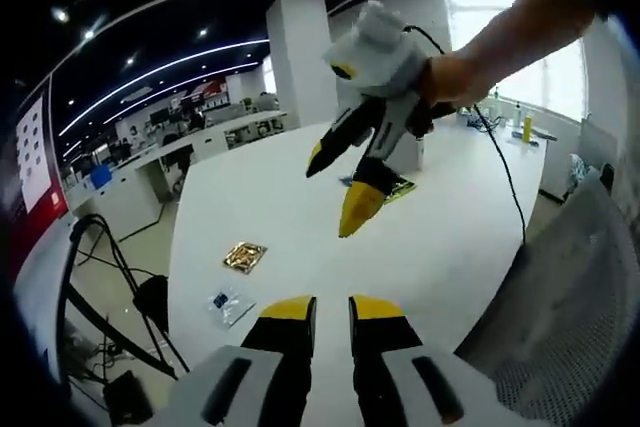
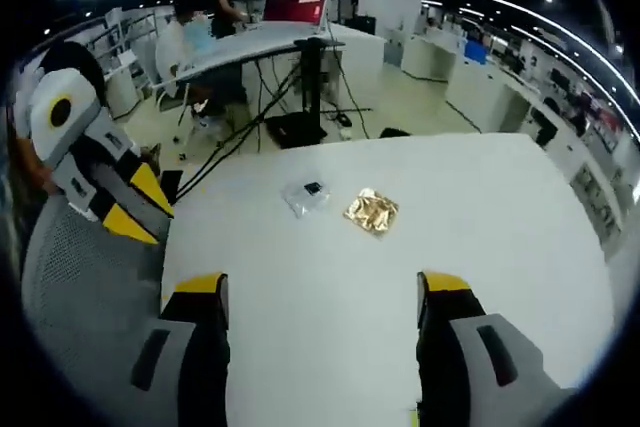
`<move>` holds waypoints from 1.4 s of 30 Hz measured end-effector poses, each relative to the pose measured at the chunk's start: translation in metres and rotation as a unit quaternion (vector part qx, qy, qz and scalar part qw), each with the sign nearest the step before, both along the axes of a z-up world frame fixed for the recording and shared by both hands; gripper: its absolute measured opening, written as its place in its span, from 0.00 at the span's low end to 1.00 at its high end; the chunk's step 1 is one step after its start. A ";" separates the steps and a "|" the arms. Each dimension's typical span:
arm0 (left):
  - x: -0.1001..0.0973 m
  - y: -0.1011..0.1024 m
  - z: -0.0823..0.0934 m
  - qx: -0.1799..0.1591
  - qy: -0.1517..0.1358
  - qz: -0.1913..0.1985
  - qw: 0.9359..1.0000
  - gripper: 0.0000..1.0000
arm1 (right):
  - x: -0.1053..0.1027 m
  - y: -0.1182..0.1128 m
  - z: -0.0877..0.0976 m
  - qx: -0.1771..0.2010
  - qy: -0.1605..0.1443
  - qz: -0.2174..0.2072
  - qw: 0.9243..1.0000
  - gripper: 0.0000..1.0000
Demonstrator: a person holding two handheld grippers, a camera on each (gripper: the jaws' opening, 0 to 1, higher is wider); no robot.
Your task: Arrange the skincare products in the storage area until every visible bottle or jar stands upright without overlapping.
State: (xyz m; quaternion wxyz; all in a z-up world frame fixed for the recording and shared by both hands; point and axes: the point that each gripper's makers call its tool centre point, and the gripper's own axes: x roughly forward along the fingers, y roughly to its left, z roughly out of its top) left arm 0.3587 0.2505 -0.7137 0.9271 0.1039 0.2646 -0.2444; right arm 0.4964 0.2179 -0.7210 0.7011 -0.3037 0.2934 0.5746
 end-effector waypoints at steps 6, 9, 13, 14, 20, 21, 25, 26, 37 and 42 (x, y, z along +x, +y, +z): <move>0.000 -0.001 -0.001 -0.003 0.004 0.004 1.000 0.14 | 0.025 0.020 -0.022 -0.064 0.004 0.071 0.995 0.74; 0.001 -0.002 0.001 -0.007 0.000 0.003 1.000 0.14 | 0.032 0.034 -0.031 -0.083 0.003 0.112 0.990 0.73; 0.002 0.000 0.002 -0.013 0.002 0.011 1.000 0.14 | 0.043 0.043 -0.049 -0.127 -0.007 0.164 0.978 0.73; 0.002 -0.001 0.000 -0.011 0.005 0.010 1.000 0.14 | 0.045 0.045 -0.054 -0.135 0.000 0.170 0.976 0.73; 0.000 -0.003 -0.003 -0.006 0.013 0.004 1.000 0.14 | 0.063 0.050 -0.070 -0.180 -0.012 0.210 0.961 0.71; 0.001 -0.002 -0.003 -0.006 0.014 0.007 1.000 0.14 | 0.066 0.050 -0.072 -0.190 -0.014 0.220 0.957 0.70; 0.001 -0.003 -0.004 -0.004 0.014 0.006 1.000 0.14 | 0.075 0.048 -0.079 -0.216 -0.007 0.236 0.947 0.68; 0.000 -0.004 -0.005 -0.002 0.018 0.002 1.000 0.14 | 0.076 0.049 -0.080 -0.218 -0.008 0.240 0.946 0.67; -0.002 -0.005 -0.009 0.006 0.024 -0.002 1.000 0.14 | 0.073 0.083 -0.097 -0.227 -0.028 0.297 0.927 0.62; -0.002 -0.005 -0.010 0.007 0.028 -0.002 1.000 0.14 | 0.076 0.085 -0.102 -0.239 -0.020 0.304 0.922 0.59</move>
